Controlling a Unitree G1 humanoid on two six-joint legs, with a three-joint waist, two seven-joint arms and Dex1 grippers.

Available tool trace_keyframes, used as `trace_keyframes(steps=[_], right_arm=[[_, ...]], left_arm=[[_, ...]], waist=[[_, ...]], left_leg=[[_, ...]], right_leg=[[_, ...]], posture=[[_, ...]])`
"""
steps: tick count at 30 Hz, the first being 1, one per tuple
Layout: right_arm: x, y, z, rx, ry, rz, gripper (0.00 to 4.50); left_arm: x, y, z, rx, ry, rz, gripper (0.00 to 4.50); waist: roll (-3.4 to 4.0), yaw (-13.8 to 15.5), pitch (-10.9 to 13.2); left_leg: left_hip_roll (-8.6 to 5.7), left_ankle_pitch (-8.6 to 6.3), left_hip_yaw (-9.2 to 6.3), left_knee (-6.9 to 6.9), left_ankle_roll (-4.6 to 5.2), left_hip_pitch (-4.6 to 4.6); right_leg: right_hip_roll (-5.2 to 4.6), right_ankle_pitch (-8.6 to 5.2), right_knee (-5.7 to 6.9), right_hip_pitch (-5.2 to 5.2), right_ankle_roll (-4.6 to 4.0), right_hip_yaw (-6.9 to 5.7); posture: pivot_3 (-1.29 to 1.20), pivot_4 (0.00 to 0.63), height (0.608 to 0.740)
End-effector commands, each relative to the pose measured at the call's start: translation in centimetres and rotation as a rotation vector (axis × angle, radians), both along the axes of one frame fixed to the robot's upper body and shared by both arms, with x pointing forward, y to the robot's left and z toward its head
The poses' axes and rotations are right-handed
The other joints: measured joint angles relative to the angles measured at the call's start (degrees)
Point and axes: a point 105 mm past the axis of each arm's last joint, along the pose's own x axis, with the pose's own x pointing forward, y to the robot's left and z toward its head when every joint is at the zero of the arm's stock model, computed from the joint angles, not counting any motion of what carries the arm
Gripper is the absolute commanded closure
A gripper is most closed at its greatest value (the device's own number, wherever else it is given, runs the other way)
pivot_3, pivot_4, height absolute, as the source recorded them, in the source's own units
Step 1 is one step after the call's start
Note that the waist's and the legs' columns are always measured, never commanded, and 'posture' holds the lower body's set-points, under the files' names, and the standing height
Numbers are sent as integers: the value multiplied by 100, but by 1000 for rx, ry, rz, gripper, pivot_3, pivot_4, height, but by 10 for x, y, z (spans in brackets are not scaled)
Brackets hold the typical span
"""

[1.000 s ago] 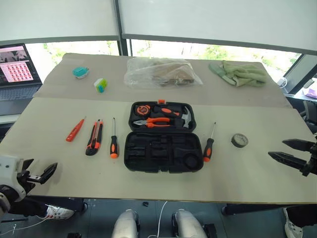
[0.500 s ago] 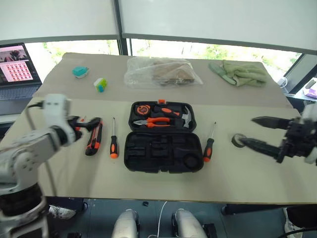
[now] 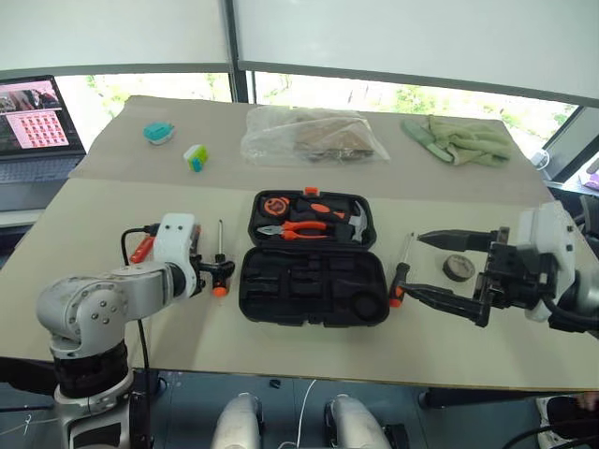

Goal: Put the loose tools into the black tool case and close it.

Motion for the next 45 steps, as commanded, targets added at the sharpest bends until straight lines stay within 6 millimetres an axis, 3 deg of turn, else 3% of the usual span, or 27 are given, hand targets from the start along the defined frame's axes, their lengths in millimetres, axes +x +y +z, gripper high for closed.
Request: trace_keyframes(steps=[1,8,11,19,25,27,29,34,36,39,42,45], right_arm=[[-8,4,12,19,-66,20,30],[-10,4,13,33,-77,15,30],[-9,3,18,52,-85,14,0],[-9,8,21,60,-91,33,0],[-7,6,20,52,-87,27,0],[-8,6,19,53,-82,22,0],[-8,5,19,51,-77,17,0],[-6,4,18,50,-70,5,0],[-5,3,18,57,-64,-8,0],[-3,2,17,66,-58,-21,0],[1,1,16,67,-54,-33,0],[3,0,16,71,-56,-47,0]], left_arm=[[-1,-4,0,7,4,-10,0],[-12,-1,-21,26,87,4,0],[-17,-5,-31,10,129,-13,722],[-15,1,-41,-19,180,39,3452],[-3,11,-27,-23,133,106,3604],[14,9,1,-37,23,113,3604],[28,-2,41,26,-151,22,3604],[45,-6,78,161,-368,-122,3604],[44,-36,96,202,-526,-442,3604],[34,-59,87,277,-560,-811,3604],[29,-68,73,355,-538,-1101,3604],[37,-70,60,418,-474,-1231,3604]], waist=[[0,-10,0],[0,-5,0],[3,-3,-2],[18,24,-13],[20,57,-14],[17,65,-12],[-10,67,3],[-9,26,-1],[-8,31,0],[-4,56,2],[-3,79,2],[-4,67,2]], left_leg=[[0,0,0,0,0,0],[-1,0,-4,0,0,1],[-1,0,-3,1,0,4],[-4,0,0,1,0,12],[-18,1,-1,1,0,20],[-20,1,-3,2,1,23],[-26,9,-12,3,-1,12],[-33,11,-16,-2,-1,-19],[-33,11,-16,-11,-1,-20],[-32,13,-16,-12,-4,-34],[-34,11,-16,-9,-1,-37],[-34,11,-17,-5,2,-41]], right_leg=[[1,0,0,0,0,0],[1,0,1,2,0,0],[0,0,1,5,0,0],[-1,0,0,15,0,0],[-1,0,0,25,-1,0],[-1,0,0,32,-1,0],[0,0,1,28,-1,-7],[-1,3,-13,0,-4,-2],[-1,3,-17,-4,-3,-2],[1,2,-15,-17,-8,-13],[-2,2,-26,-9,-8,-16],[-2,2,-27,-10,-7,-15]], posture=[[0,150,740],[0,150,740],[0,150,740],[0,150,740],[0,150,740],[0,150,740],[0,150,740],[0,150,740],[0,150,740],[0,150,740],[0,150,740],[0,150,740]])
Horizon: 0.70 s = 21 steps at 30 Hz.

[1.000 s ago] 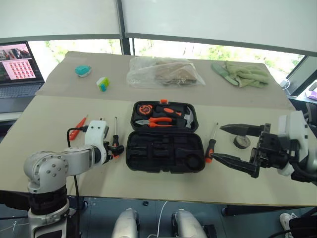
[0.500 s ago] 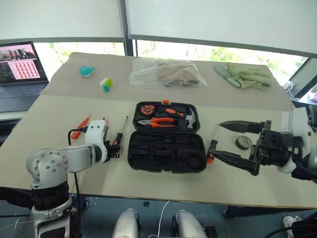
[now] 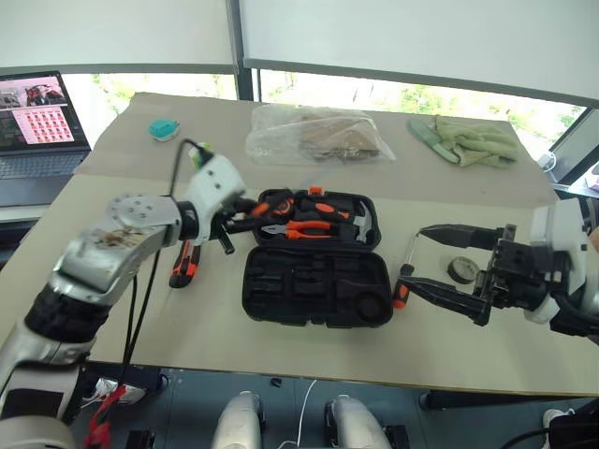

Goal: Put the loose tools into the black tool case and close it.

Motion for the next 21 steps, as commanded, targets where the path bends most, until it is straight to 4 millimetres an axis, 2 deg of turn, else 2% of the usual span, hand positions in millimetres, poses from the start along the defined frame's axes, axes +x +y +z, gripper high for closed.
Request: trace_keyframes(steps=[1,4,9,14,21], right_arm=[[2,-1,6,-1,-27,-24,0],[-1,-1,6,-1,-31,-40,0],[-5,-2,4,-2,-33,-71,0],[-7,-2,5,2,-37,-88,0],[-7,-1,4,10,-34,-94,0]], left_arm=[[9,-4,-7,161,-21,-153,3604],[15,-7,-22,267,-16,-234,3604],[22,-10,-32,324,-20,-277,3604],[28,-12,-38,336,0,-264,3604],[39,-23,-38,301,12,-212,3604]], waist=[[0,-3,0],[0,-1,0],[2,-20,2],[4,-15,3],[4,2,3]], left_leg=[[0,0,-1,3,1,-2],[0,-1,-5,11,4,-9],[2,-15,-9,46,27,-36],[4,-22,-11,82,38,-50],[-1,-22,-20,89,38,-53]], right_leg=[[2,0,1,-2,1,0],[3,-1,3,-3,6,0],[3,-2,6,-10,18,-2],[3,-1,18,-9,31,-1],[3,0,24,-4,35,0]], posture=[[0,150,740],[0,150,740],[0,150,740],[0,150,740],[0,150,740]])
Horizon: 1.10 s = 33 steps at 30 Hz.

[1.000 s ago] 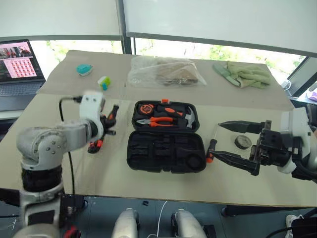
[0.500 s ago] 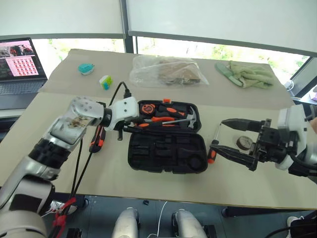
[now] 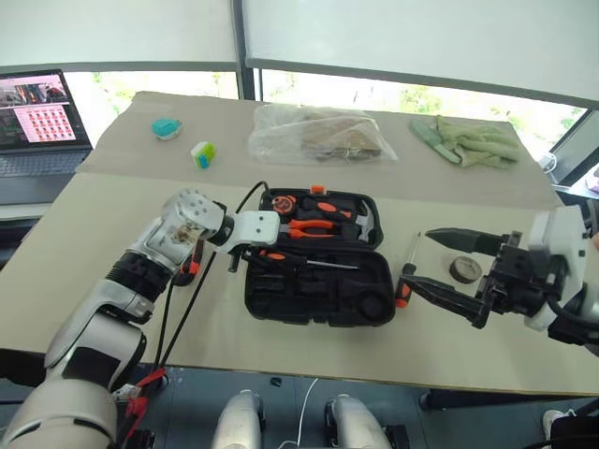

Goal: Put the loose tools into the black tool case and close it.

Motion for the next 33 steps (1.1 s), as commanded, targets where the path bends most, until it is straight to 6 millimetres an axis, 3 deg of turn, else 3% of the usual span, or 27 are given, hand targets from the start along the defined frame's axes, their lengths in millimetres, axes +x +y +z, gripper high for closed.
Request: trace_keyframes(steps=[1,7,8,9,13,16,20,27,33], right_arm=[[-2,2,7,3,-37,-2,0],[-1,4,5,11,-32,2,0],[-1,4,4,12,-31,5,0],[-1,5,4,12,-29,6,0],[-2,5,3,13,-24,8,0],[-2,4,3,13,-23,6,0],[-2,3,2,13,-21,4,0],[0,0,-2,4,-18,-12,0],[1,-3,-5,-1,-12,-28,0]], left_arm=[[10,-5,20,-44,-55,30,3604],[10,-5,23,-47,-58,20,3604],[10,-5,24,-54,-56,18,2602],[10,-6,27,-61,-57,18,2455],[12,-12,41,-115,-77,22,976],[9,-16,52,-145,-78,0,976],[9,-20,55,-147,-95,-23,1924],[8,-27,30,-88,-58,-68,4472],[9,-31,19,-54,-43,-68,4472]], waist=[[0,-2,0],[0,-10,0],[0,-10,0],[0,-11,0],[0,1,0],[0,-7,0],[1,-10,0],[1,-9,0],[1,-7,0]], left_leg=[[-1,0,-1,0,0,0],[-1,0,-11,3,-1,0],[-1,1,-11,4,0,0],[-1,1,-12,4,0,0],[-2,1,-15,11,0,-2],[-3,0,-21,20,0,-13],[-3,0,-25,20,1,-13],[-4,0,-27,22,1,-13],[-4,0,-29,26,1,-17]], right_leg=[[0,0,2,0,0,0],[3,0,8,-1,0,0],[3,0,8,-1,0,0],[3,0,9,-1,0,0],[3,0,10,1,0,-1],[3,1,10,-1,2,-4],[5,0,10,-1,3,-5],[5,0,11,0,3,-5],[5,1,11,0,4,-5]], posture=[[0,150,740],[0,150,740],[0,150,740],[0,150,740],[0,150,740],[0,150,740],[0,150,740],[0,150,740],[0,150,740]])
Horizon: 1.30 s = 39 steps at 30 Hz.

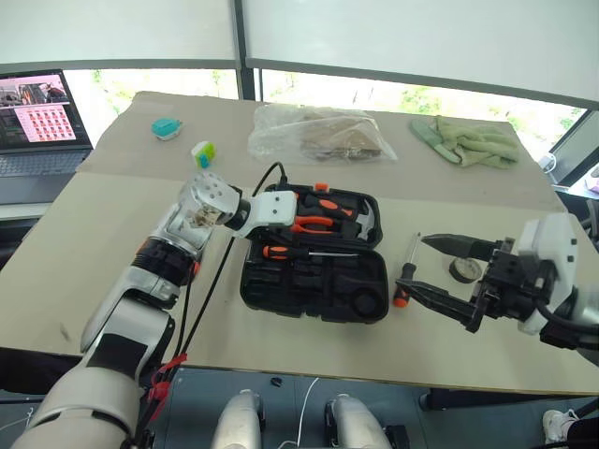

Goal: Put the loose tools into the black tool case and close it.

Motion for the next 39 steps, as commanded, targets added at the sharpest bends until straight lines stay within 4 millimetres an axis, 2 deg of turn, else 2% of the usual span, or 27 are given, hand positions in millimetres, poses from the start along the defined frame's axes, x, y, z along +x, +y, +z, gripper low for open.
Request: trace_keyframes(steps=[1,7,11,18,21,25,27,28,31,32,33,34,36,38,39], right_arm=[[0,-2,6,-3,-46,-12,0],[0,-2,3,-2,-42,-15,0],[1,-2,1,-2,-36,-22,0],[3,-6,-1,-3,-36,-48,0],[2,-15,-3,-7,-33,-106,0],[-7,-40,-17,-26,15,-251,0],[-17,-57,-27,-40,52,-339,0],[-23,-67,-33,-45,76,-386,0],[-45,-101,-49,-47,166,-557,0],[-53,-111,-53,-41,195,-609,0],[-62,-120,-58,-33,228,-655,0],[-70,-125,-63,-36,254,-687,0],[-79,-130,-68,-39,285,-722,0],[-78,-127,-71,-32,291,-723,0],[-75,-124,-72,-27,290,-718,0]], left_arm=[[1,-6,-1,32,-35,-17,4472],[1,-8,-12,72,-44,-31,4472],[-3,-4,-31,130,-45,-51,4472],[7,-6,-34,118,-66,-13,4472],[6,-14,-9,-23,-52,-16,4472],[-4,-16,52,-346,62,-23,4472],[-11,-11,71,-430,135,-23,4472],[-15,-9,78,-462,186,-19,3951],[-42,-4,102,-536,342,-112,2949],[-51,-4,106,-545,365,-153,2642],[-58,-4,108,-538,382,-183,2128],[-64,-4,108,-528,394,-209,1871],[-70,-6,106,-513,401,-229,1222],[-72,-9,102,-504,405,-234,254],[-73,-10,100,-497,403,-239,68]], waist=[[0,0,0],[1,0,0],[6,2,-4],[26,27,-17],[27,31,-17],[27,15,-15],[30,3,-15],[32,-1,-16],[48,-6,-17],[51,-5,-16],[52,-7,-17],[54,-6,-17],[66,-7,-24],[74,-19,-29],[80,-47,-32]], left_leg=[[0,0,-1,1,0,0],[-1,0,-4,2,0,-2],[-1,0,-6,4,0,-1],[-7,1,-20,20,2,4],[-8,4,-25,29,7,4],[-8,4,-36,49,10,-35],[-8,1,-43,53,15,-44],[-7,0,-45,53,16,-42],[-9,0,-48,54,17,-39],[-9,0,-48,54,17,-39],[-9,0,-49,54,17,-38],[-9,0,-49,54,17,-33],[-10,0,-49,54,17,-26],[-9,0,-50,54,16,-22],[-9,0,-51,55,16,-21]], right_leg=[[0,0,0,1,0,0],[0,0,0,1,0,-2],[0,0,1,4,0,-3],[0,2,2,24,4,-8],[1,5,3,31,8,-8],[2,7,11,3,12,-12],[3,6,10,2,14,-16],[3,5,10,4,16,-18],[3,3,11,8,18,-19],[3,3,11,8,19,-19],[3,2,11,8,18,-20],[2,2,11,13,18,-20],[2,2,10,20,17,-20],[2,1,10,22,17,-19],[2,1,9,21,17,-18]], posture=[[0,150,740],[0,150,740],[0,150,740],[0,150,740],[0,150,740],[0,150,740],[0,150,740],[0,150,740],[0,150,740],[0,150,740],[0,150,740],[0,150,740],[0,150,740],[0,150,740],[0,150,740]])
